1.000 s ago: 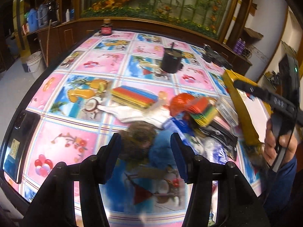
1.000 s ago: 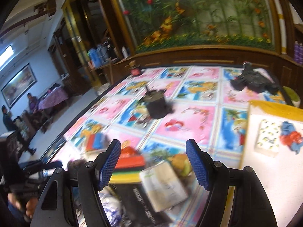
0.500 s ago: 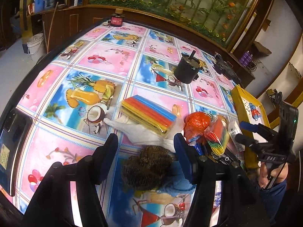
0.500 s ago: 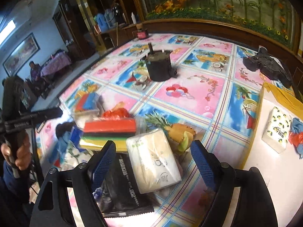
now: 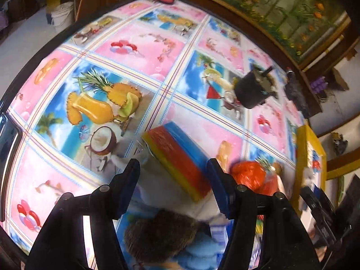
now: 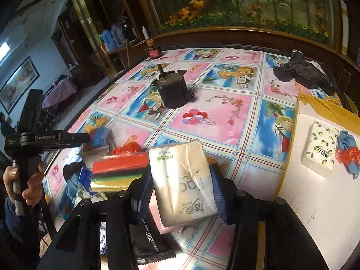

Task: Organize soft objects
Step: 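Grasp rainbow sponge pack with left tool while right tool grasps white 'face' tissue pack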

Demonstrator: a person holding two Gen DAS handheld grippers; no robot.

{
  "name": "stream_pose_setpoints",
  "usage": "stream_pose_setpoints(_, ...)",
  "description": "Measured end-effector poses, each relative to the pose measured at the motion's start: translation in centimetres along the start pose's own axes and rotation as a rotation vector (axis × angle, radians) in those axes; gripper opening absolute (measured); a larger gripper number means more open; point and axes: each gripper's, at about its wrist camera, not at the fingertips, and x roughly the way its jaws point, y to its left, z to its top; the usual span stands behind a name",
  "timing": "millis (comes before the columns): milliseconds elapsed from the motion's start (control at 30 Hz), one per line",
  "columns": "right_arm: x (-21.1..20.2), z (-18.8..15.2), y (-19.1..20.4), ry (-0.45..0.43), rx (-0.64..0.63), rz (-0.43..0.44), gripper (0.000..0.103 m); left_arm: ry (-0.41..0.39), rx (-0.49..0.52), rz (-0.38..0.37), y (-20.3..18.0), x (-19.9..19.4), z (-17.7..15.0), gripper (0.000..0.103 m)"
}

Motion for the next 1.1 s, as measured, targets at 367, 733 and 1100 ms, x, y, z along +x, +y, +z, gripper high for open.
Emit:
stream_pose_setpoints(367, -0.6, -0.3, -1.6, -0.032, 0.091, 0.011, 0.048, -0.062, 0.089, -0.014, -2.5, 1.8, 0.5, 0.029)
stream_pose_setpoints(733, -1.9, -0.1, -2.7, -0.086, 0.114, -0.007, 0.048, -0.345, 0.329, -0.141, -10.0, -5.3, -3.3, 0.023)
stream_pose_setpoints(1100, -2.4, -0.1, -3.6, -0.111, 0.112, -0.038, 0.047, -0.449, 0.519, -0.161, -14.3, -4.6, -7.0, 0.023)
